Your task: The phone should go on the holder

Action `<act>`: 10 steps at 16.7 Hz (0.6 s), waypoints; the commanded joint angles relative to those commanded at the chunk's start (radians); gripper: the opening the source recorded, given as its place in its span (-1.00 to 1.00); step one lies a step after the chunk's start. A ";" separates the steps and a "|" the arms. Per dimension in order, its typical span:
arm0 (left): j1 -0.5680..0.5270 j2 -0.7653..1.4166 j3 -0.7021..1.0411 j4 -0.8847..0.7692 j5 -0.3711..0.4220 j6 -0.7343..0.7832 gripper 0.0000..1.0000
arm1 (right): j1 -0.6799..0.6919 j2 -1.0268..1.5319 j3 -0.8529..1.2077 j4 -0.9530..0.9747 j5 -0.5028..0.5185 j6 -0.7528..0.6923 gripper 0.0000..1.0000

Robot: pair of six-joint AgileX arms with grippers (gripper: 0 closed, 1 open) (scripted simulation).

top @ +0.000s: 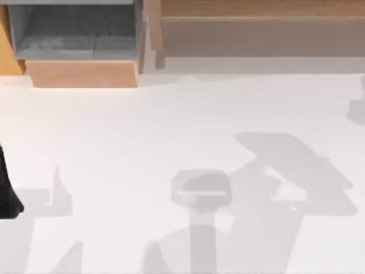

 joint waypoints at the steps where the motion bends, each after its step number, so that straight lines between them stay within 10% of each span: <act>1: 0.000 0.000 0.000 0.000 0.000 0.000 1.00 | -0.030 -0.025 -0.032 0.018 -0.015 -0.018 -1.00; 10: 0.000 0.000 0.000 0.000 0.000 0.000 1.00 | -0.292 -0.223 -0.243 0.217 -0.106 -0.128 -1.00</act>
